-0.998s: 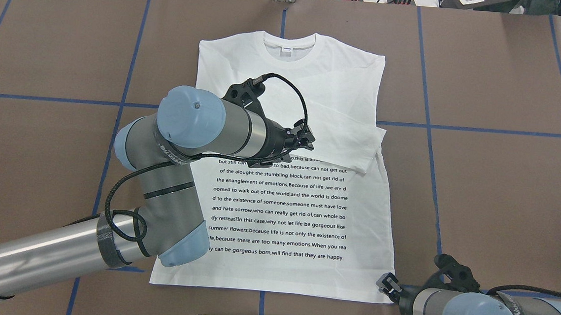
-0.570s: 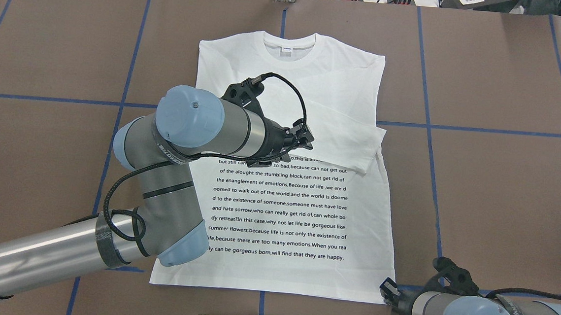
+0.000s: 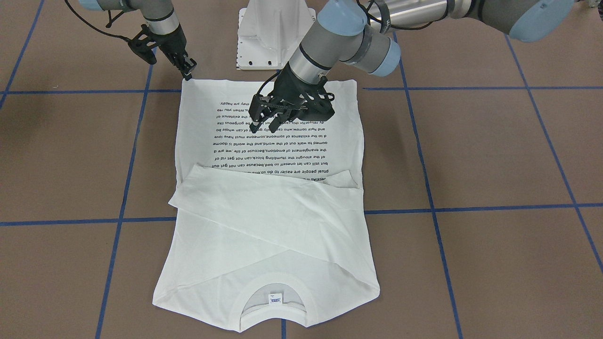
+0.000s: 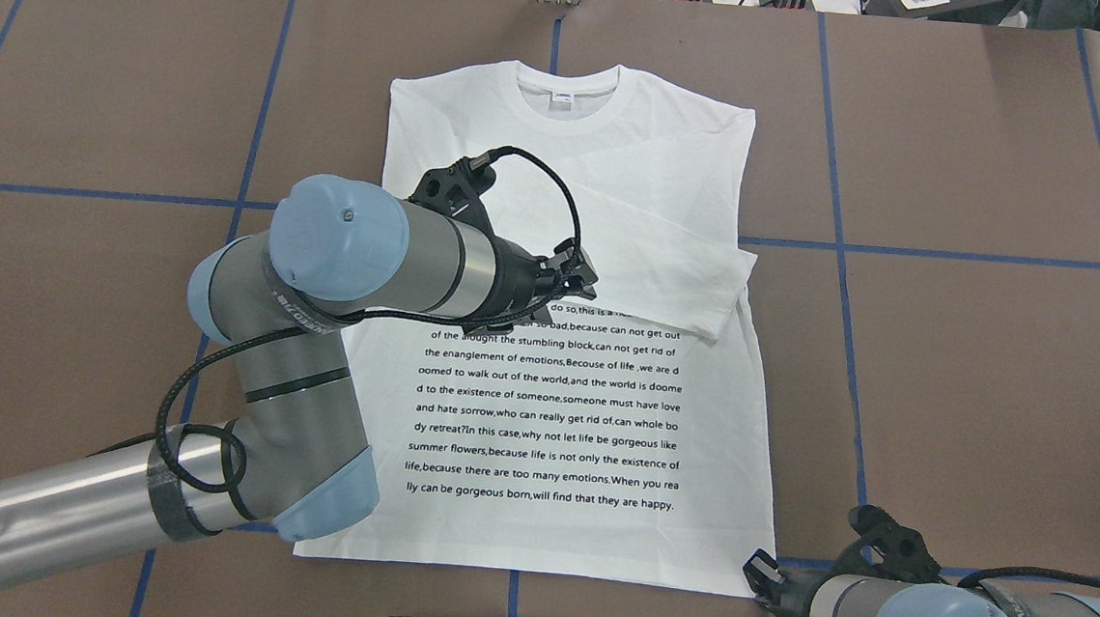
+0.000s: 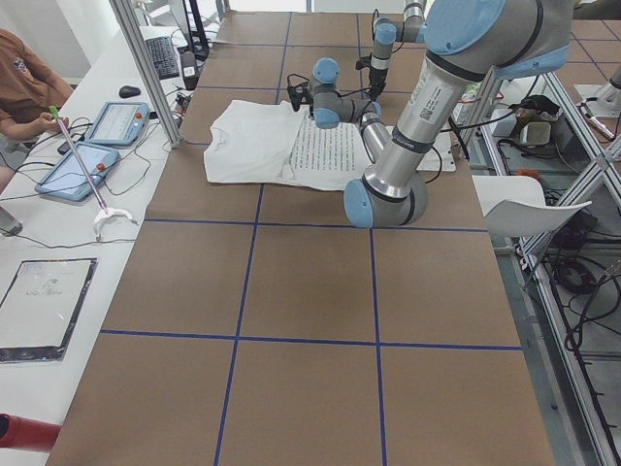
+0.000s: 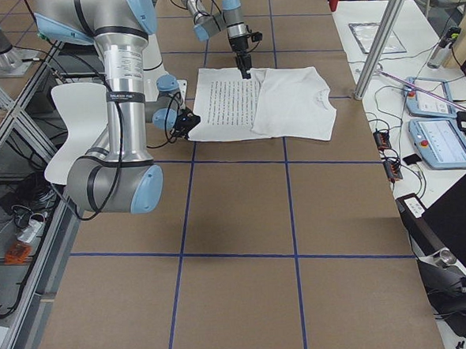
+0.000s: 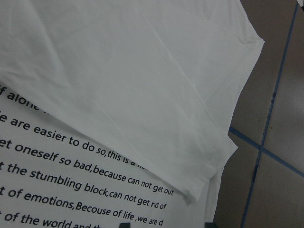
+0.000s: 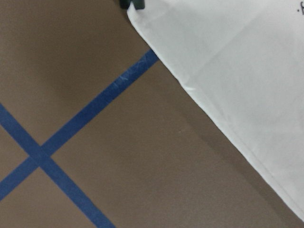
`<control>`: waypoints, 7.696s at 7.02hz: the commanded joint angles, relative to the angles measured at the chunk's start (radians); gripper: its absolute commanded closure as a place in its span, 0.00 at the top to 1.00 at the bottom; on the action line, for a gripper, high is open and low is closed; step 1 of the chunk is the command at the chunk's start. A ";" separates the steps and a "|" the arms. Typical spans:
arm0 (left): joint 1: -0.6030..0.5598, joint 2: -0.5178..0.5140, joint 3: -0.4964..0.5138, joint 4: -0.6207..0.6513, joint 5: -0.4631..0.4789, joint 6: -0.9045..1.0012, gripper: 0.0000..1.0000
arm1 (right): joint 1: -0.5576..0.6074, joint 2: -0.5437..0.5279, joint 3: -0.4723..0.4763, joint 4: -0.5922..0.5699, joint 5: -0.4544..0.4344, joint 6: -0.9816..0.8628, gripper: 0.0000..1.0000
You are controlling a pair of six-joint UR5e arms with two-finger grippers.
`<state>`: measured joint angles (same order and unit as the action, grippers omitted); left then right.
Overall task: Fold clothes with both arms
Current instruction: 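Move the left gripper down to the other hem corner nearest the robot, then grasp both hem corners with the left and right grippers, then lift the hem with both grippers and fold it toward the collar, then lay the hem down near the collar and open both grippers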
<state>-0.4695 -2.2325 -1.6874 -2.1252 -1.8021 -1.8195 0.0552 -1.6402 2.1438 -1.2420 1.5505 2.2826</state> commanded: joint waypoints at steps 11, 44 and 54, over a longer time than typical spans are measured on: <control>0.364 0.537 -0.360 0.291 0.132 -0.250 0.58 | 0.026 -0.006 0.025 -0.001 0.002 0.002 0.00; -0.122 0.332 -0.369 0.236 0.118 0.057 0.00 | 0.653 0.274 -0.003 -0.243 0.322 -0.352 0.00; -0.288 0.105 0.388 -0.279 0.139 0.217 0.00 | 0.798 0.870 -0.970 -0.080 0.303 -0.588 0.00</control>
<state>-0.7550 -2.1248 -1.3218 -2.3911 -1.6778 -1.6436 0.8555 -0.7917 1.2074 -1.3336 1.8543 1.6949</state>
